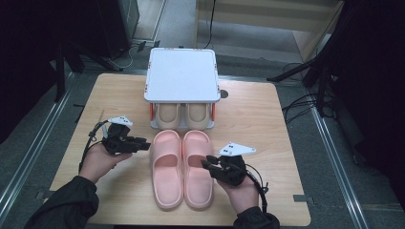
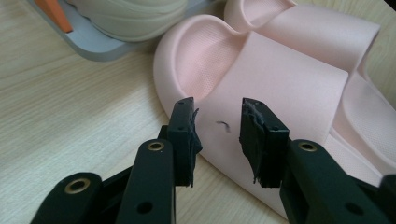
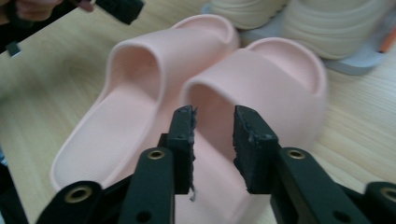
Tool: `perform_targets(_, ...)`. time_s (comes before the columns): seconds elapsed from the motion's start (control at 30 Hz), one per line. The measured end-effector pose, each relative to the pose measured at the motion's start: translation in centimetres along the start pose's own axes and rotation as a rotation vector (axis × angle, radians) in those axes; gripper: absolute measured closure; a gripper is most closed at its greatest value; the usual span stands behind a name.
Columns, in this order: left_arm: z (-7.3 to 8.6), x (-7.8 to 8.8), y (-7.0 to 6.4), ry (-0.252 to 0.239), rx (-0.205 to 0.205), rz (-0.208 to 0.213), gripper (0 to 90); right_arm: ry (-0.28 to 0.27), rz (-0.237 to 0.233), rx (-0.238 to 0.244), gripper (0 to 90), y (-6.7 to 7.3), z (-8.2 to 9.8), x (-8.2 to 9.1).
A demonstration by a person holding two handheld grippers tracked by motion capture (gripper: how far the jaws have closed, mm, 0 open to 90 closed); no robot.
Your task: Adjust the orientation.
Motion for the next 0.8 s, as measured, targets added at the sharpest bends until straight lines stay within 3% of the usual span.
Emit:
perform_targets(0.27, 0.0, 0.2, 0.2, -0.005, 0.004, -0.008, 61.5, 0.036, -0.037, 0.000, 57.1, 2.1, 0.9, -2.7)
perform_targets(0.53, 0.2, 0.4, 0.3, -0.008, 0.011, -0.010, 58.4, 0.067, -0.027, 0.001, 46.9, 2.4, 1.4, -4.6)
perform_targets(0.8, 0.7, 1.1, 0.5, -0.013, 0.022, -0.026, 57.5, 0.083, -0.013, 0.024, 45.1, 2.8, 1.5, -6.1)
Point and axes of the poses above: each handheld gripper's, and its own axes: x roughly backward along the jaws, z roughly out of its underside, y roughly to its left, the point moved 7 cm from there along -x, roughly forward along the jaws, and after that the axes turned 10 degrees about -y, right-handed, at the moved point
